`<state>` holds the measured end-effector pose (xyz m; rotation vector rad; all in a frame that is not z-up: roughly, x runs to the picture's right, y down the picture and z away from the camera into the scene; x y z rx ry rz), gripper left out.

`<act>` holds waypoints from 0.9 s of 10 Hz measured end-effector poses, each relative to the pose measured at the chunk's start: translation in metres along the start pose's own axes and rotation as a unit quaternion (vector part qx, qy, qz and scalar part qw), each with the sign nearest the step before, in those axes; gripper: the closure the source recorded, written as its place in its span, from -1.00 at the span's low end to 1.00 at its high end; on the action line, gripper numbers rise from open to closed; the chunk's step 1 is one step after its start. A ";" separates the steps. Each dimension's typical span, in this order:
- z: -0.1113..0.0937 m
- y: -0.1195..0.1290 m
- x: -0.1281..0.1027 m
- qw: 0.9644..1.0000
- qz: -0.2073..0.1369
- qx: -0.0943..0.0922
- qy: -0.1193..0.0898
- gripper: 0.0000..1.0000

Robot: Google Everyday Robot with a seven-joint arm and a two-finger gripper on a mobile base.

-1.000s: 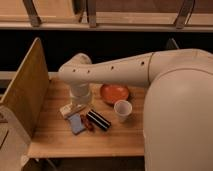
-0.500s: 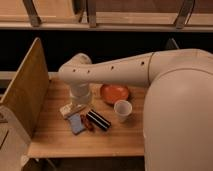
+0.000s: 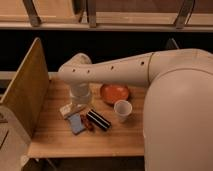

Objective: Drag the pepper across the table

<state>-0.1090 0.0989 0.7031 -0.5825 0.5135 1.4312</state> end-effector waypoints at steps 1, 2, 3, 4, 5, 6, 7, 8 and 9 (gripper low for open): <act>-0.005 0.007 -0.011 1.000 -0.015 -0.001 -0.017 -0.30; -0.004 0.017 -0.018 0.999 -0.032 -0.007 -0.027 -0.30; 0.001 0.022 -0.021 0.999 -0.039 -0.014 -0.029 -0.30; 0.007 0.018 -0.023 0.999 -0.034 -0.019 -0.028 -0.30; 0.016 0.010 -0.021 0.999 -0.021 -0.021 -0.021 -0.30; 0.024 0.004 -0.019 1.000 -0.006 -0.021 -0.013 -0.30; 0.037 -0.010 -0.013 1.000 0.028 -0.013 0.003 -0.30; 0.044 -0.023 -0.010 0.999 0.049 -0.003 0.015 -0.30; 0.046 -0.027 -0.008 0.998 0.057 0.001 0.019 -0.30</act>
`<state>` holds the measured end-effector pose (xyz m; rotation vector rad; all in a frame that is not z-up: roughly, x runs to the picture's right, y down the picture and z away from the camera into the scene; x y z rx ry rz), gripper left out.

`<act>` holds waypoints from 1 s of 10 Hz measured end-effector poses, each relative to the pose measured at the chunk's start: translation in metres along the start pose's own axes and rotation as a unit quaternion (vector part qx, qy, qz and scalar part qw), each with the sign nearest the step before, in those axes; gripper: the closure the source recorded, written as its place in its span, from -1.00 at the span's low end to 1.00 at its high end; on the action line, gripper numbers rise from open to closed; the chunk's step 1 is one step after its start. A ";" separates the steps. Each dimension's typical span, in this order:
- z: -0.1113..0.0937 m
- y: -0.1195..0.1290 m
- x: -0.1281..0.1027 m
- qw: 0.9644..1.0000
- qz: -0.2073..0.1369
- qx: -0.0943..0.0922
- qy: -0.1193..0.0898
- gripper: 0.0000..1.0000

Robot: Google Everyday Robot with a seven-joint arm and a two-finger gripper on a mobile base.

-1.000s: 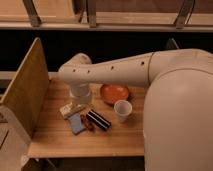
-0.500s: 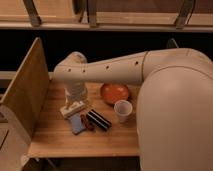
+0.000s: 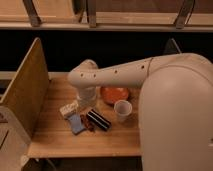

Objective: Drag the pepper across the table

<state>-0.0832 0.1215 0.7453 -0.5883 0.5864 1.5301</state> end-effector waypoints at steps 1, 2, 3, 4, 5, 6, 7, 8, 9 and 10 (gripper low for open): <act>0.000 0.001 0.000 1.000 0.000 -0.002 -0.001 -0.30; 0.000 0.004 0.000 1.000 -0.002 -0.003 -0.001 -0.30; 0.000 0.004 0.000 1.000 -0.002 -0.003 -0.001 -0.30; 0.000 0.003 0.000 1.000 -0.002 -0.002 0.000 -0.28; 0.006 0.002 0.003 1.000 -0.001 -0.001 0.006 -0.17; 0.012 0.004 0.006 1.000 -0.003 -0.001 0.015 0.04; 0.018 0.004 0.009 1.000 -0.005 -0.002 0.023 0.20; 0.029 0.005 0.013 0.999 -0.006 -0.007 0.037 0.47; 0.036 0.005 0.016 0.999 -0.005 -0.010 0.047 0.63; 0.046 0.006 0.021 0.998 -0.005 -0.011 0.061 0.74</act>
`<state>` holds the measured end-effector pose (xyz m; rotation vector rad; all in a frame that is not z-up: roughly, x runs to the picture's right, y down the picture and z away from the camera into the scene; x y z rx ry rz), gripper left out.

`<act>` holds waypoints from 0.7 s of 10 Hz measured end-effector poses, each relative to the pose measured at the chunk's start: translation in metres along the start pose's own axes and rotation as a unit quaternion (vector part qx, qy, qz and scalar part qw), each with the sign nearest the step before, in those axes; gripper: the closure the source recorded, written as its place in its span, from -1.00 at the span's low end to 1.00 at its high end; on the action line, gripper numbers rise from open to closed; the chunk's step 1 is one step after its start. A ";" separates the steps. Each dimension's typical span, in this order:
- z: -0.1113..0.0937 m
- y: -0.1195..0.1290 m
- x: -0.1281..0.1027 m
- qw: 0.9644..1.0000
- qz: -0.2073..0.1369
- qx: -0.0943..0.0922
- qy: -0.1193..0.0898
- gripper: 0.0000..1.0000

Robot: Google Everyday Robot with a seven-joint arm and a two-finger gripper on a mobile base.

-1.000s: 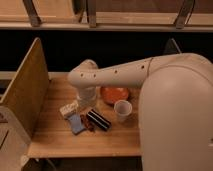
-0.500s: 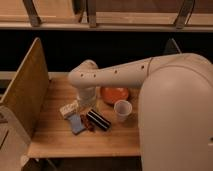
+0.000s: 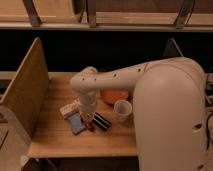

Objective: Drag the pepper across the table

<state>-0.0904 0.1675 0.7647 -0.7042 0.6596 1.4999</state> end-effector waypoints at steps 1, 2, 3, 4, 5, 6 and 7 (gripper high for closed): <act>0.010 -0.003 0.004 1.000 0.000 0.003 0.014 0.73; 0.020 -0.007 0.006 1.000 0.001 0.008 0.028 0.62; 0.029 -0.012 0.007 0.999 0.003 0.013 0.040 0.45; 0.039 -0.019 0.007 0.998 0.006 0.020 0.051 0.22; 0.046 -0.024 0.004 0.998 0.008 0.026 0.058 0.01; 0.051 -0.028 -0.001 0.998 0.010 0.030 0.061 -0.18; 0.053 -0.029 -0.005 0.998 0.009 0.032 0.061 -0.28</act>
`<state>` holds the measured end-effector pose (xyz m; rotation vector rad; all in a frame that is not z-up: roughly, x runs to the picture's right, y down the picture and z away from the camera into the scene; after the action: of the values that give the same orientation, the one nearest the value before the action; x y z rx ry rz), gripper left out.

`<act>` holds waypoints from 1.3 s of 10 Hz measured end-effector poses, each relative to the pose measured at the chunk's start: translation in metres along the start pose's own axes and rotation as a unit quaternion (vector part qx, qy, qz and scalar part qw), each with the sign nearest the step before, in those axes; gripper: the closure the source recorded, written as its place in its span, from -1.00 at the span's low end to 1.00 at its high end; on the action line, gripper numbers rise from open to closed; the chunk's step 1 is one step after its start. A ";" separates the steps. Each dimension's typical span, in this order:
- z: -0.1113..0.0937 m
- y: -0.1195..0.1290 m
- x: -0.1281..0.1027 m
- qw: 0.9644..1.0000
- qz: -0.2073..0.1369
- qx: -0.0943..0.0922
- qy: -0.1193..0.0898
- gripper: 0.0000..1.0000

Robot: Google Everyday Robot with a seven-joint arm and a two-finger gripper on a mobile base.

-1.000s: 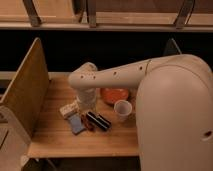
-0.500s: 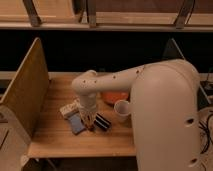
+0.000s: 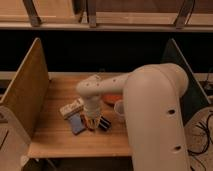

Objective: Drag the pepper across the table

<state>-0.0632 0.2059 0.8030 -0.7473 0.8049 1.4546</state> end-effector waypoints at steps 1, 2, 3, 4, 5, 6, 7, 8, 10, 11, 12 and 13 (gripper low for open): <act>0.001 0.003 -0.005 1.000 -0.004 0.000 -0.001 -0.31; 0.001 0.007 -0.008 1.000 -0.008 -0.001 -0.001 -0.31; 0.004 0.011 -0.009 1.000 -0.011 -0.002 0.000 -0.31; 0.007 0.012 -0.010 1.000 -0.012 -0.004 0.002 -0.31; 0.010 0.011 -0.011 1.000 -0.010 -0.006 0.004 -0.31; 0.013 0.012 -0.011 1.000 -0.008 -0.010 0.006 -0.31; 0.015 0.012 -0.012 1.000 -0.007 -0.013 0.007 -0.31; 0.015 0.013 -0.012 1.000 -0.007 -0.014 0.008 -0.31; 0.010 0.015 -0.014 1.000 -0.009 -0.012 0.000 -0.31; 0.002 0.020 -0.013 1.000 -0.009 -0.007 -0.008 -0.31; -0.006 0.025 -0.011 1.000 -0.012 -0.002 -0.014 -0.31; -0.013 0.032 -0.007 1.000 -0.017 0.004 -0.019 -0.31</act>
<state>-0.0956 0.1909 0.8031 -0.7220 0.7651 1.4307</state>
